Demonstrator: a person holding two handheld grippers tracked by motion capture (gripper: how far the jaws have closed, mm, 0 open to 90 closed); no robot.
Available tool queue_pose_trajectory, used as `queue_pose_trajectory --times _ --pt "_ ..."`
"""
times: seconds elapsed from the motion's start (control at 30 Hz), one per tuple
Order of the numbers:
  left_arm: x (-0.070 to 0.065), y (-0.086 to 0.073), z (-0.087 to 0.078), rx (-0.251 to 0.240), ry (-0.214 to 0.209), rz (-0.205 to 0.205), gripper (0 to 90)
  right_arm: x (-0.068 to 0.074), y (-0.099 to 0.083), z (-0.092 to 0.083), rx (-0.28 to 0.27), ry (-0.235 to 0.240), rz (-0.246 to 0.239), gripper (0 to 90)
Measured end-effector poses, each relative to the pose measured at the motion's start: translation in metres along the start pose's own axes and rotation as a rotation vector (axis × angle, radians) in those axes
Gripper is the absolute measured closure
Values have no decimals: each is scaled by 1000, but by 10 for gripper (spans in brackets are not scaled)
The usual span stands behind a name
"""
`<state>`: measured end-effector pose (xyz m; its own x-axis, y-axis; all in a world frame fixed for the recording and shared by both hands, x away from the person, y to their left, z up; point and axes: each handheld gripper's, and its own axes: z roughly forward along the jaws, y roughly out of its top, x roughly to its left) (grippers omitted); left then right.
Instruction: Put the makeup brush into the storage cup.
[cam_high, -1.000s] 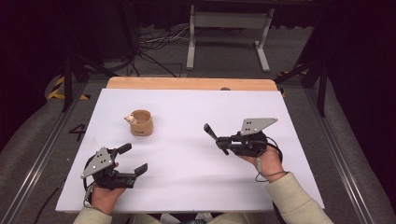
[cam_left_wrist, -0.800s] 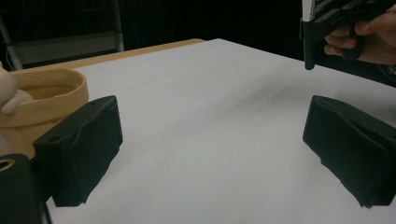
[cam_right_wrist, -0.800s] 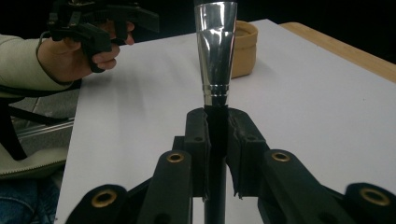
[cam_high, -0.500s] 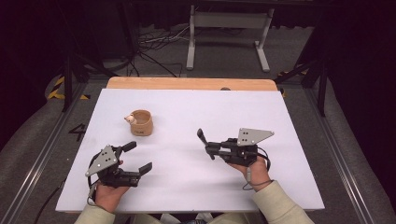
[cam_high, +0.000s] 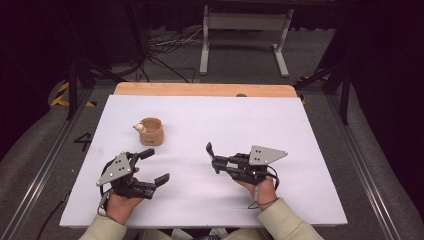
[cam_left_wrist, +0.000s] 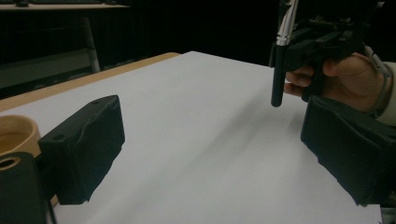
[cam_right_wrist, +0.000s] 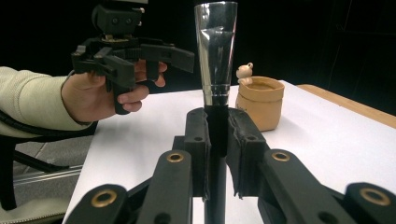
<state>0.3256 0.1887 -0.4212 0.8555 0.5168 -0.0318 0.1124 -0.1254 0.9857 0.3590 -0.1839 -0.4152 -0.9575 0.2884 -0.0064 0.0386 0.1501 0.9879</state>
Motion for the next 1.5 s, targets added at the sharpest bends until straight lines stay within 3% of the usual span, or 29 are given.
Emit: queue_pose_trajectory --times 0.17,0.63,0.9,1.0,1.5 --pt "0 8 6 -5 -43 7 96 0 -3 0 7 -14 3 792" --pt "-9 32 47 -6 -157 28 105 1 -4 1 5 -21 -2 792" --pt "-14 38 66 -3 -205 9 106 1 -4 1 8 -20 -3 791" --pt "-15 40 69 -10 -216 -9 127 2 -5 2 10 -16 -5 791" --pt "-28 41 89 16 -225 -4 195 7 -6 7 20 -11 -19 792"
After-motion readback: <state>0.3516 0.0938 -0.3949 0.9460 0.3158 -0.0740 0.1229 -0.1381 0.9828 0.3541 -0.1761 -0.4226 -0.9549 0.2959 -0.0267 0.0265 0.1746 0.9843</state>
